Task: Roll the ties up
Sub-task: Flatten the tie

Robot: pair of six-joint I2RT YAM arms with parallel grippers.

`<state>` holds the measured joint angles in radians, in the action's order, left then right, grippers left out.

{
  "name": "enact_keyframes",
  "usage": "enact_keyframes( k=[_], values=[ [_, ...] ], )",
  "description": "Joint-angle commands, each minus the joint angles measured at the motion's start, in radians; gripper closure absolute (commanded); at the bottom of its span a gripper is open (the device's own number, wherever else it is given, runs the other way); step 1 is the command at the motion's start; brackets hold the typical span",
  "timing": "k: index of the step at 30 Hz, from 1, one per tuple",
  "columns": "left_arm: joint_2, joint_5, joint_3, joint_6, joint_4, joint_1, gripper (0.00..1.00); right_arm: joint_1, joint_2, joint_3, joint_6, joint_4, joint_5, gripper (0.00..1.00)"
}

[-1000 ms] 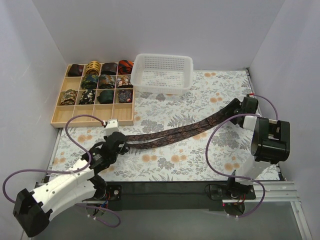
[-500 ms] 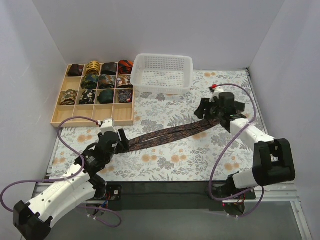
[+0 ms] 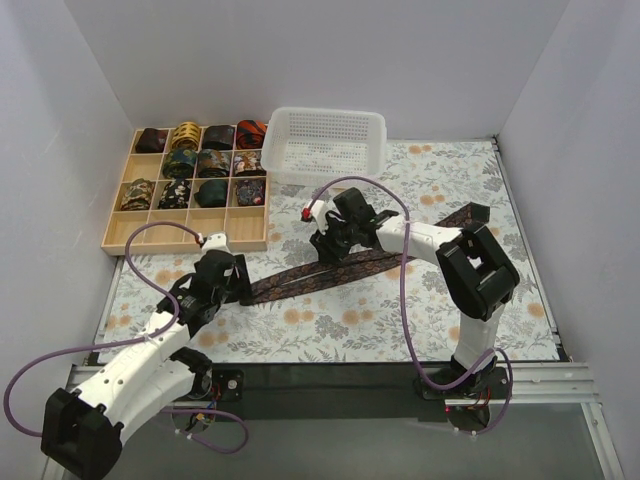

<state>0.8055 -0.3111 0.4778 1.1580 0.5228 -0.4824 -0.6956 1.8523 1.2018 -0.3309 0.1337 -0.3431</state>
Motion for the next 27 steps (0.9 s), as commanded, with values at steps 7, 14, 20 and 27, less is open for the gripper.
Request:
enact_keyframes(
  k=[7,14,20,27],
  values=[
    [0.021,0.050,0.056,-0.122,-0.052,0.028,0.42,-0.073,0.064,0.067,-0.092,0.067,0.029,0.56],
    [0.012,0.053,0.044,-0.130,-0.058,0.030,0.42,-0.102,0.111,0.079,-0.105,0.072,0.076,0.62],
    [0.008,0.050,0.042,-0.133,-0.053,0.030,0.42,-0.119,0.142,0.084,-0.128,0.084,0.130,0.78],
    [-0.003,0.050,0.042,-0.129,-0.053,0.030,0.42,-0.131,0.108,0.078,-0.143,0.098,0.147,0.95]
  ],
)
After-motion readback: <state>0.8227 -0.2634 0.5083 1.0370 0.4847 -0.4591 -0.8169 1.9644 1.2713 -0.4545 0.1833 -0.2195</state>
